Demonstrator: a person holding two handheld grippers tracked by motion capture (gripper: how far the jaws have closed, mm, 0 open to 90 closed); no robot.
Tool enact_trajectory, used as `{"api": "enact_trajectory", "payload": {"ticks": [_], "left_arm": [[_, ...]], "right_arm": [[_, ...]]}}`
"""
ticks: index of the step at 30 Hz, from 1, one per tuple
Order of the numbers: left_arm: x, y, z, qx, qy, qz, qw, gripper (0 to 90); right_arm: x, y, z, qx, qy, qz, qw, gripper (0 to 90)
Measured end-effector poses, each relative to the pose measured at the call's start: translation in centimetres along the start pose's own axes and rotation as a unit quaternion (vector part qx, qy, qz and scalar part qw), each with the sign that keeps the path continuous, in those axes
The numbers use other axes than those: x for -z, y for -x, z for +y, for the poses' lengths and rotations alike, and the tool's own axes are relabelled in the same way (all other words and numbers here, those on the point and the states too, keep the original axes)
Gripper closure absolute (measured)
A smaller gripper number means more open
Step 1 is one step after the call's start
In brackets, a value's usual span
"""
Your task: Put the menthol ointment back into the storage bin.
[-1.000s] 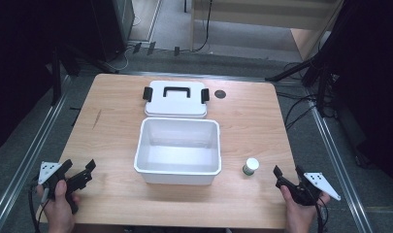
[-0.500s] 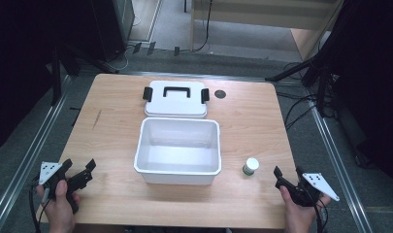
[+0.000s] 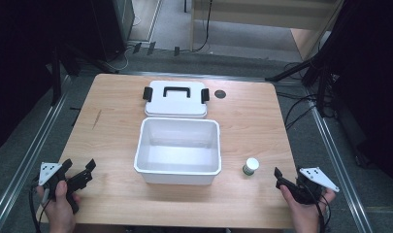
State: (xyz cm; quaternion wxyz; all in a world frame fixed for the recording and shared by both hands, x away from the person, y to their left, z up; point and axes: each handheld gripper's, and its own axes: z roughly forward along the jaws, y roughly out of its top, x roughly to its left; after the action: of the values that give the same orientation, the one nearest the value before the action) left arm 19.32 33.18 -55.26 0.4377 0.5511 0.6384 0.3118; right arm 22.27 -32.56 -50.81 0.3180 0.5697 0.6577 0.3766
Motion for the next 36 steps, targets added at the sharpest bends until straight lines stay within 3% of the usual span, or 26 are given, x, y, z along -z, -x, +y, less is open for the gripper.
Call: {"api": "enact_trajectory", "payload": {"ticks": [1,4,6,9,11,12,13,16,18,19,20,22,23,24,29,31,32,33,34,35,36], "left_arm": [[0.0,0.0,0.0,0.0,0.0,0.0,1.0,13.9],[0.0,0.0,0.0,-0.002,-0.002,0.0,1.0,13.9],[0.0,0.0,0.0,-0.003,-0.001,-0.001,1.0,13.9],[0.0,0.1,0.0,-0.005,0.0,0.0,1.0,13.9],[0.0,0.0,0.0,-0.003,-0.001,-0.001,1.0,13.9],[0.0,0.0,0.0,-0.003,-0.001,-0.001,1.0,13.9],[0.0,0.0,0.0,-0.004,-0.001,-0.001,1.0,13.9],[-0.1,0.0,0.0,0.001,0.0,-0.001,1.0,13.9],[-0.1,0.0,0.0,0.0,-0.002,-0.001,1.0,13.9],[-0.1,0.0,0.0,0.0,-0.002,-0.001,1.0,13.9],[-0.1,0.0,0.0,-0.001,-0.003,-0.001,1.0,13.9],[-0.1,0.0,0.0,-0.001,-0.002,-0.002,1.0,13.9],[-0.1,0.0,0.0,-0.001,-0.002,-0.002,1.0,13.9],[-0.1,0.0,0.1,-0.002,-0.003,-0.003,1.0,13.9],[-0.2,0.1,0.1,-0.001,-0.004,-0.003,1.0,13.9],[-0.2,0.1,0.1,-0.001,-0.004,-0.003,1.0,13.9],[-0.2,0.1,0.1,-0.001,-0.005,-0.003,1.0,13.9],[-0.2,0.1,0.1,-0.001,-0.005,-0.003,1.0,13.9],[-0.2,0.1,0.1,-0.002,-0.005,-0.003,1.0,13.9],[-0.2,0.1,0.1,-0.002,-0.005,-0.003,1.0,13.9],[-0.2,0.1,0.1,-0.001,-0.004,-0.004,1.0,13.9]], "right_arm": [[0.3,-0.2,0.9,0.02,-0.019,-0.001,0.9996,19.7],[0.5,-0.3,1.7,0.036,-0.031,0.005,0.9989,19.8],[0.6,-0.8,2.9,0.061,-0.058,0.013,0.9964,19.8],[0.5,-1.1,3.6,0.071,-0.079,0.015,0.9942,20.0],[0.1,-1.3,4.3,0.084,-0.113,0.03,0.9896,22.0],[0.1,-1.3,4.3,0.084,-0.113,0.03,0.9896,22.0],[-0.2,-1.5,4.7,0.095,-0.138,0.033,0.9854,22.2],[-0.6,-1.6,5.3,0.101,-0.177,0.034,0.9785,22.7],[-0.8,-1.9,5.7,0.114,-0.193,0.033,0.9739,22.8],[-0.8,-1.9,5.7,0.114,-0.193,0.033,0.9739,22.8],[-1.1,-2.1,6.1,0.126,-0.218,0.03,0.9674,22.5],[-1.3,-2.1,6.3,0.136,-0.235,0.035,0.9619,22.5],[-1.3,-2.1,6.3,0.136,-0.235,0.035,0.9619,22.5],[-1.7,-2.1,6.6,0.142,-0.263,0.04,0.9533,22.2],[-2.6,-2.6,7.2,0.156,-0.322,0.051,0.9325,22.0],[-2.9,-2.9,7.3,0.173,-0.342,0.056,0.922,22.0],[-3.1,-3.2,7.3,0.181,-0.349,0.054,0.918,22.1],[-3.1,-3.2,7.3,0.181,-0.349,0.054,0.918,22.1],[-3.5,-3.6,7.3,0.199,-0.366,0.062,0.9071,22.7],[-3.5,-3.6,7.3,0.199,-0.366,0.062,0.9071,22.7],[-3.8,-4.1,7.3,0.209,-0.377,0.073,0.8992,22.5]]}}
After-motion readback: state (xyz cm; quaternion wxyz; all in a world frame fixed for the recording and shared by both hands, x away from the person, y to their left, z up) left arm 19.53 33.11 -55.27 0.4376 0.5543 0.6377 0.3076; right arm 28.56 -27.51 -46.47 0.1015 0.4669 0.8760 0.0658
